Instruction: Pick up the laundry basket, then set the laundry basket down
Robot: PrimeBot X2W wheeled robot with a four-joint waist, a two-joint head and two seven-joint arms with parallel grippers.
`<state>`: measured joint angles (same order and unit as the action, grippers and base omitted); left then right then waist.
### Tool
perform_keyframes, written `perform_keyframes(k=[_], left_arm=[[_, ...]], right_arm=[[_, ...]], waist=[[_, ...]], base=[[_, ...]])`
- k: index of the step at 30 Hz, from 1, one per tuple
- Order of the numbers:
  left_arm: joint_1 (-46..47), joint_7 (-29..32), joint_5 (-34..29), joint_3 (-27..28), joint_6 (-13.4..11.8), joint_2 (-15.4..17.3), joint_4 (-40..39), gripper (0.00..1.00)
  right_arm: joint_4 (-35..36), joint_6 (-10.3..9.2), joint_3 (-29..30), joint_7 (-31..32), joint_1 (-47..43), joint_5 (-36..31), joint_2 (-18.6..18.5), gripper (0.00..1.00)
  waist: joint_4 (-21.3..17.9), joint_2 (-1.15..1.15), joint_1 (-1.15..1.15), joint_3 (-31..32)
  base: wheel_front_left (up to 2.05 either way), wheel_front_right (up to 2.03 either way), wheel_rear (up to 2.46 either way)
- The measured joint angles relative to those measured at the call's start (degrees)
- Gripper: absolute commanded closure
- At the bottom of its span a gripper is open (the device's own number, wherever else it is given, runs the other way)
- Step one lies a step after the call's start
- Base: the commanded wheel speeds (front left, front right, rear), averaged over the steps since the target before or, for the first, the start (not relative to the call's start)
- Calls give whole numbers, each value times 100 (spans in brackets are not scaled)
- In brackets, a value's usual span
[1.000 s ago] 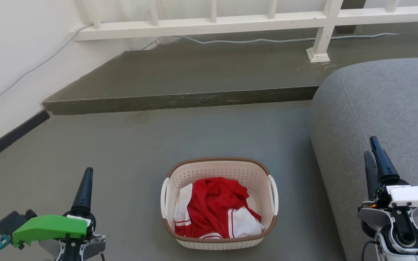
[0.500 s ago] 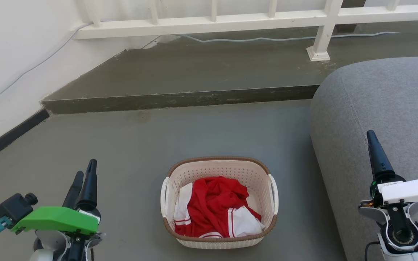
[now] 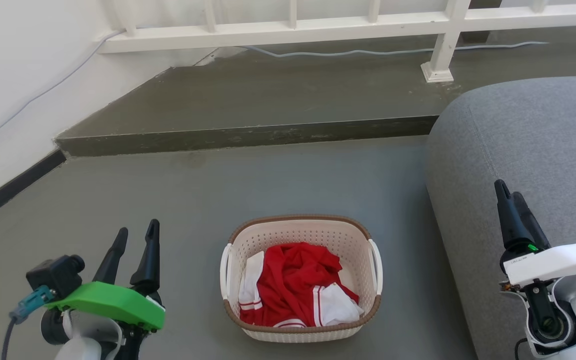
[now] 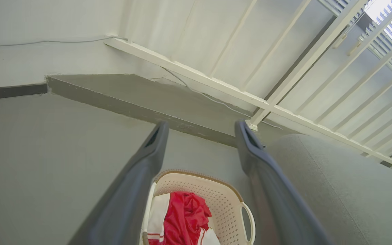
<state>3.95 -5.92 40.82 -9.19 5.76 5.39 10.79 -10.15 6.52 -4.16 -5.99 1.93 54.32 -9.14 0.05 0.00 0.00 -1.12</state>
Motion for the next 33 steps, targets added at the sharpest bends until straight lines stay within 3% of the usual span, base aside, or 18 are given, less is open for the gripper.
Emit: perform_keyframes(k=[9, 14, 33], left_arm=[[81, -211, -843, -149, -201, 44, -47, 0], [81, -331, -1421, -285, -310, 41, -51, 0], [81, -804, -2881, -598, -387, -14, -140, 0]], right_arm=[[105, -65, -192, -204, 126, -1174, -149, 0], [162, -200, -335, -333, 126, -1780, -163, 0], [211, -303, -568, -781, 124, -3263, -114, 0]], waist=[[-15, 0, 0, -23], [-17, 0, 0, -36], [-25, 0, 0, -52]], base=[[0, 0, 0], [0, 0, 0], [0, 0, 0]])
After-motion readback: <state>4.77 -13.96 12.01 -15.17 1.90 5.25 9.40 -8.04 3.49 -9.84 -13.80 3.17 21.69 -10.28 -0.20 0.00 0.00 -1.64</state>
